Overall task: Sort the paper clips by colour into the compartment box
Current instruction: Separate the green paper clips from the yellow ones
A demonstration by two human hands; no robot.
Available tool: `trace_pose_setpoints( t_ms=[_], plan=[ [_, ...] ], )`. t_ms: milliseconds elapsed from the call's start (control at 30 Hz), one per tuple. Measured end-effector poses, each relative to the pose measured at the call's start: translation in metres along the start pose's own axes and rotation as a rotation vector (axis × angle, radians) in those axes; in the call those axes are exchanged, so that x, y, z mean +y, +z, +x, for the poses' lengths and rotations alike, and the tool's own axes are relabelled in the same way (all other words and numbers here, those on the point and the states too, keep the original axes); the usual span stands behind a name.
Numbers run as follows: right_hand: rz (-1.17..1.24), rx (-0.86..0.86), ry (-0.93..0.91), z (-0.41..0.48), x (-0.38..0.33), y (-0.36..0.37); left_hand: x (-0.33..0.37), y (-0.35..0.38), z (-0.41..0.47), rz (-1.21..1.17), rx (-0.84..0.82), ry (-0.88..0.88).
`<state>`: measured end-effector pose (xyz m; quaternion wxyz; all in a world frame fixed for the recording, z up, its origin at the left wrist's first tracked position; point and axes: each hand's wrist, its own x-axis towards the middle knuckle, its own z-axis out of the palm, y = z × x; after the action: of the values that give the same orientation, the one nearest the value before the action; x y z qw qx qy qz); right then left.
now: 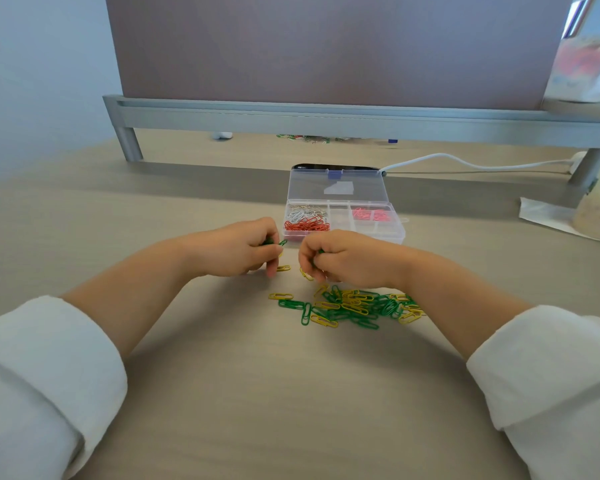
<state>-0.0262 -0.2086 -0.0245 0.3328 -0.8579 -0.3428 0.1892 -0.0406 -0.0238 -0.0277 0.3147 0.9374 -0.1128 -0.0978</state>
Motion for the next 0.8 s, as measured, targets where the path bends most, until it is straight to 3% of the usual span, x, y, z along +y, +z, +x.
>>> trace_pose_setpoints(
  t_ms=[167, 333, 500, 667, 800],
  plan=[
    [-0.015, -0.015, -0.021, -0.0018, -0.0001, -0.0012, -0.0008, 0.0, -0.0017, -0.184, -0.013, -0.006],
    [-0.174, -0.166, -0.113, -0.0087, -0.0045, -0.0017, 0.0004, 0.0011, 0.0012, -0.191, -0.023, -0.025],
    [-0.245, -0.106, -0.095, -0.0041, -0.001, -0.0009, 0.0036, -0.0001, 0.0003, -0.202, 0.027, -0.033],
    [-0.357, -0.062, -0.065, -0.0028, 0.0009, -0.0005, 0.0064, 0.0034, -0.0001, -0.158, 0.014, -0.021],
    [-0.416, -0.064, -0.038, -0.0019, 0.0043, -0.002, 0.0076, 0.0051, -0.0004, 0.024, 0.029, 0.017]
  ],
)
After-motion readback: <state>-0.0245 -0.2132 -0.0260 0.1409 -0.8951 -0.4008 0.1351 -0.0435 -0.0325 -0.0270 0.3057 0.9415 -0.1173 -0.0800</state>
